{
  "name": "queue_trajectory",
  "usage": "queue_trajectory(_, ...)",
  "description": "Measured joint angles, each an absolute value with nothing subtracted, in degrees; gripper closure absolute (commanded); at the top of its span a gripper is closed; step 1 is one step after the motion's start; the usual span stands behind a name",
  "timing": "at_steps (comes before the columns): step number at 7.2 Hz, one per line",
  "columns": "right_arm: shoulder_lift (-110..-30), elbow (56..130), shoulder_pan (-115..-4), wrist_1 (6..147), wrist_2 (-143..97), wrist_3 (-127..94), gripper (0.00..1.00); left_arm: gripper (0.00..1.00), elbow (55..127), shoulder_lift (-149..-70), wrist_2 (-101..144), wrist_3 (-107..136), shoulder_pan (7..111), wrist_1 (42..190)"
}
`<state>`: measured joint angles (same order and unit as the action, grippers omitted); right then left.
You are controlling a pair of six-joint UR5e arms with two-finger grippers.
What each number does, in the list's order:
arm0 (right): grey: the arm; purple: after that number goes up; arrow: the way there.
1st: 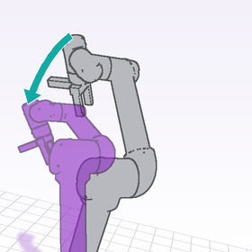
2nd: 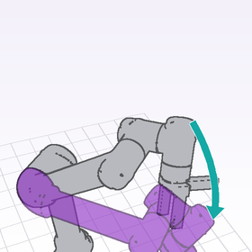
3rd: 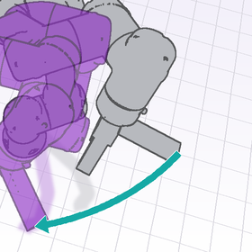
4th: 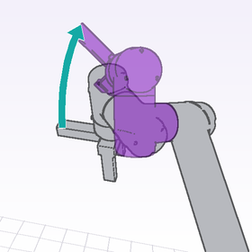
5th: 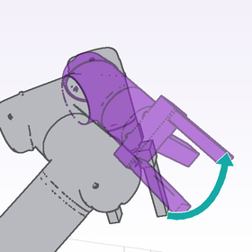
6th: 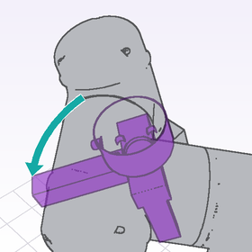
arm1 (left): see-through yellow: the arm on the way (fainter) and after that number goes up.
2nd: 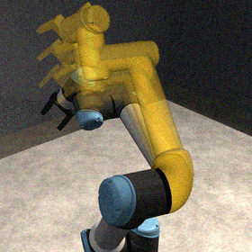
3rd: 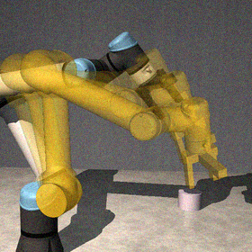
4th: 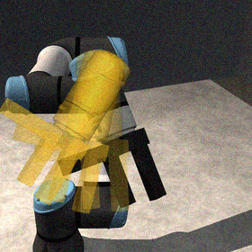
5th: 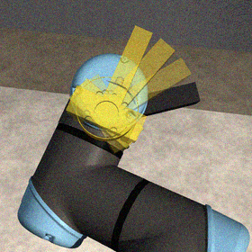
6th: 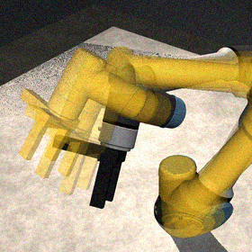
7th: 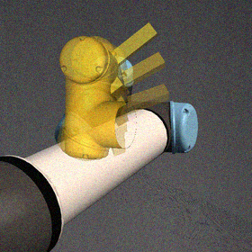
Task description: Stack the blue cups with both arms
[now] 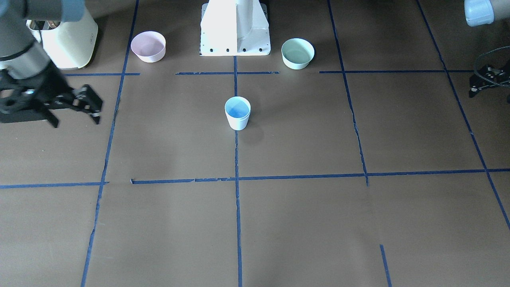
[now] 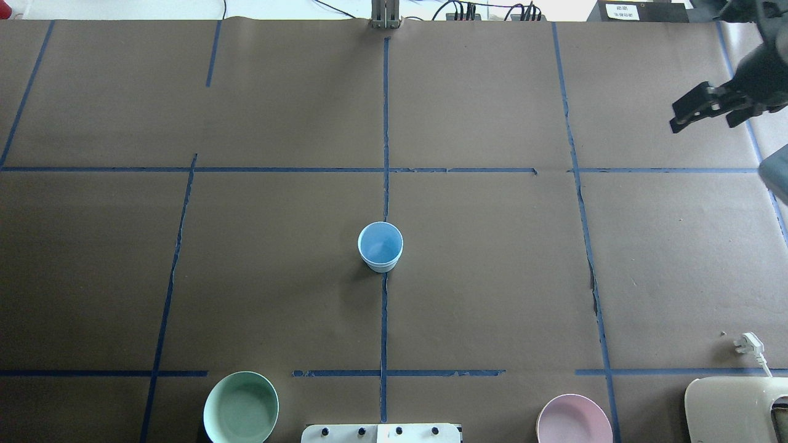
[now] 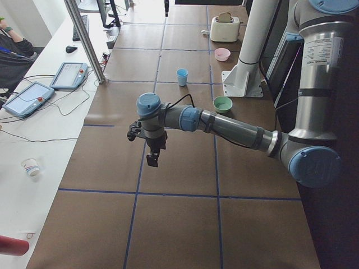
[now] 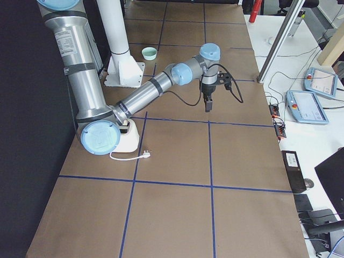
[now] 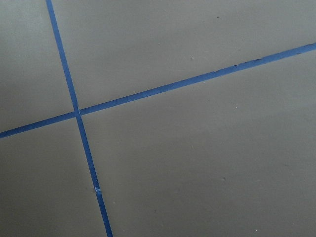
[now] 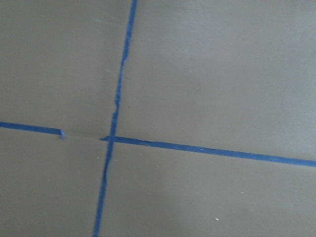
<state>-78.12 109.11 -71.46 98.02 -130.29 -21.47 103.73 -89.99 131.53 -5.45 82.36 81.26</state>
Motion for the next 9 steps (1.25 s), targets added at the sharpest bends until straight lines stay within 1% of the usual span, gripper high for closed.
queue_trajectory(2,-82.65,101.94,-81.13,98.0,-134.83,-3.69,0.0,0.0,97.15,-90.04,132.71,-12.73,88.11,81.25)
queue_trajectory(4,-85.37,93.98,-88.03,97.98,-138.67,7.71,0.0,0.0,95.07,-88.66,133.21,-14.52,90.13,81.22)
queue_trajectory(5,-85.9,91.0,-90.21,97.94,-139.69,9.91,0.0,0.0,94.8,-87.68,133.56,-14.69,90.36,81.29)
queue_trajectory(7,-86.61,88.89,-92.08,97.57,-140.17,10.98,0.0,0.0,94.59,-85.68,133.82,-14.72,90.56,83.76)
queue_trajectory(9,-88.47,88.67,-94.19,95.83,-140.37,11.22,0.0,0.0,93.98,-84.74,133.85,-13.55,90.61,87.66)
